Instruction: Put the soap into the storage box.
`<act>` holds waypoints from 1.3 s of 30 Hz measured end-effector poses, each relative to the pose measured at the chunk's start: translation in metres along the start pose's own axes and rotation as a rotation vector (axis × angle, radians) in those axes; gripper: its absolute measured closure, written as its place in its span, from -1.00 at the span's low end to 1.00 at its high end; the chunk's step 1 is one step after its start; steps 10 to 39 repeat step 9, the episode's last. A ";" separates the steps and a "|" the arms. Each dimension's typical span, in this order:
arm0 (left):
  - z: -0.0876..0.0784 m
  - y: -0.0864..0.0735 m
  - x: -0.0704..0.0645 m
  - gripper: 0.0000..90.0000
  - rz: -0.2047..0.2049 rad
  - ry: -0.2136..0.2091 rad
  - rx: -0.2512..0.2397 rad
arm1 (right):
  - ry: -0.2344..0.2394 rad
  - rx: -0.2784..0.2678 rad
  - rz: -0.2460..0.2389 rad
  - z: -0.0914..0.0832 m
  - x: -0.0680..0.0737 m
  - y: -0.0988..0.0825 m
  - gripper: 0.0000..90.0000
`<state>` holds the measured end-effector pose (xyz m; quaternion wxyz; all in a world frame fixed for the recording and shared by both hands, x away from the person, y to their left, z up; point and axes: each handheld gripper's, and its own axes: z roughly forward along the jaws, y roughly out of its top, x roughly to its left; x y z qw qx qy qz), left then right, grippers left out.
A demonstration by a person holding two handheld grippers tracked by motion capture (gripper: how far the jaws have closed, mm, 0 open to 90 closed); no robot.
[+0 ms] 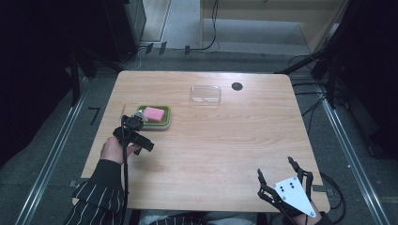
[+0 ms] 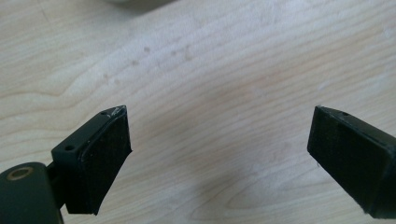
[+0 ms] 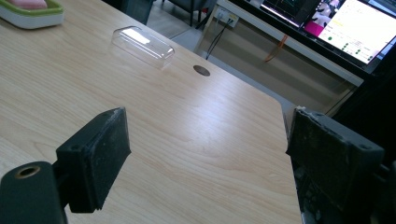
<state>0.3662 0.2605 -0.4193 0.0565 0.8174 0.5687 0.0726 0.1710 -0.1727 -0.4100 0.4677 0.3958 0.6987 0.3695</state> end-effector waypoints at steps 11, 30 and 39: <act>0.006 -0.004 0.002 -0.83 -0.001 0.030 0.002 | 0.001 0.000 -0.001 0.000 -0.001 -0.001 -0.71; 0.006 -0.004 0.002 -0.83 -0.001 0.030 0.002 | 0.001 0.000 -0.001 0.000 -0.001 -0.001 -0.71; 0.006 -0.004 0.002 -0.83 -0.001 0.030 0.002 | 0.001 0.000 -0.001 0.000 -0.001 -0.001 -0.71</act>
